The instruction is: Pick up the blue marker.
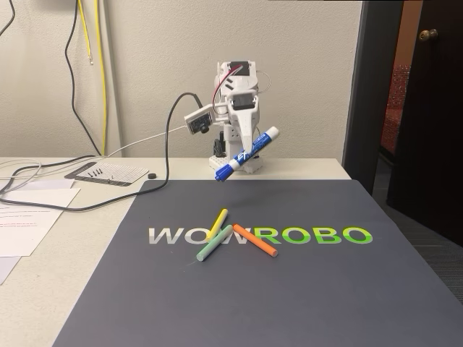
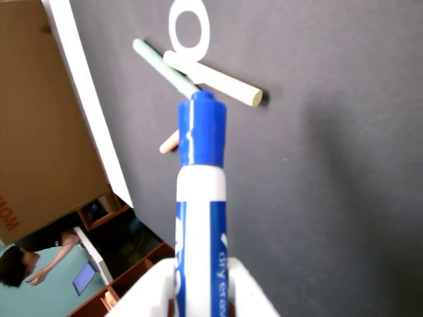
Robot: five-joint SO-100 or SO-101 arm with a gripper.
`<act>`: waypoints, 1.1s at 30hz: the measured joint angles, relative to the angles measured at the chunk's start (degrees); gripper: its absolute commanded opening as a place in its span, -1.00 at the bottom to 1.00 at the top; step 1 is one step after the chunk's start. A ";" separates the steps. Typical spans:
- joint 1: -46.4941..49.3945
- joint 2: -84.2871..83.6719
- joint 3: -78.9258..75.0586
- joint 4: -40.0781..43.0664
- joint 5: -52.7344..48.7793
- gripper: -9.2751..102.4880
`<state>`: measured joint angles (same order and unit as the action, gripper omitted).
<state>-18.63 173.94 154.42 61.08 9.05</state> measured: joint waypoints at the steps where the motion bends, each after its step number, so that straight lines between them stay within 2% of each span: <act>1: 0.00 2.90 1.93 0.70 -0.09 -0.83; 16: -0.09 14.33 4.04 6.33 -0.79 -0.83; 33: -0.79 14.59 4.04 2.81 -0.79 -0.83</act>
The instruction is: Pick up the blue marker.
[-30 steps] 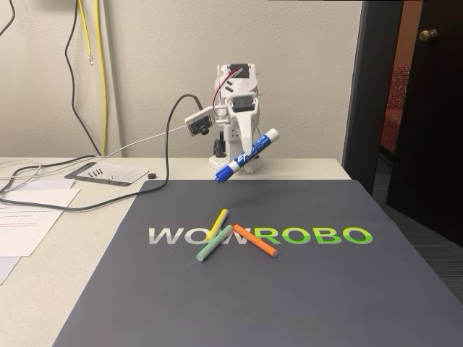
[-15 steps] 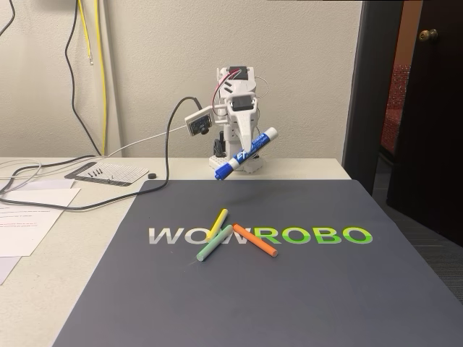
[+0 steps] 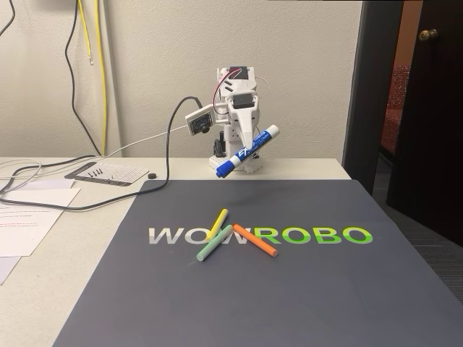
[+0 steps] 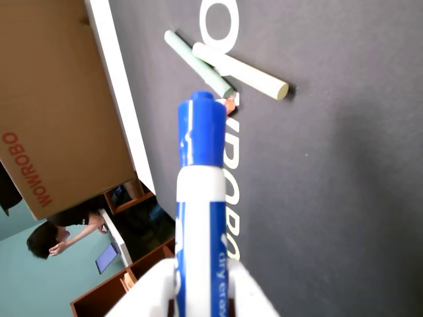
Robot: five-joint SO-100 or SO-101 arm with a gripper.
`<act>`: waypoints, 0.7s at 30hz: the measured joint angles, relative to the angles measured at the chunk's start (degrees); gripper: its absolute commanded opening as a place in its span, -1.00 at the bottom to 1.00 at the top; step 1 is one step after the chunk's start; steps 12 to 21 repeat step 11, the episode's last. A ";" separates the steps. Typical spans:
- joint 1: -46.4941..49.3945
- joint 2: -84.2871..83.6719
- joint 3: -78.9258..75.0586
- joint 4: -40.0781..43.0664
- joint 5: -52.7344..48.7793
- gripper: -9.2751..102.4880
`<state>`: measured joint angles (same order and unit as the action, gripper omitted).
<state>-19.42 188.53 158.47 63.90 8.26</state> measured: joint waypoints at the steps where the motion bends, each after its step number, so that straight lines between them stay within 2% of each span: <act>1: 0.00 0.00 0.00 0.00 0.00 -0.83; 21: -0.09 0.09 0.18 0.18 -0.88 -0.83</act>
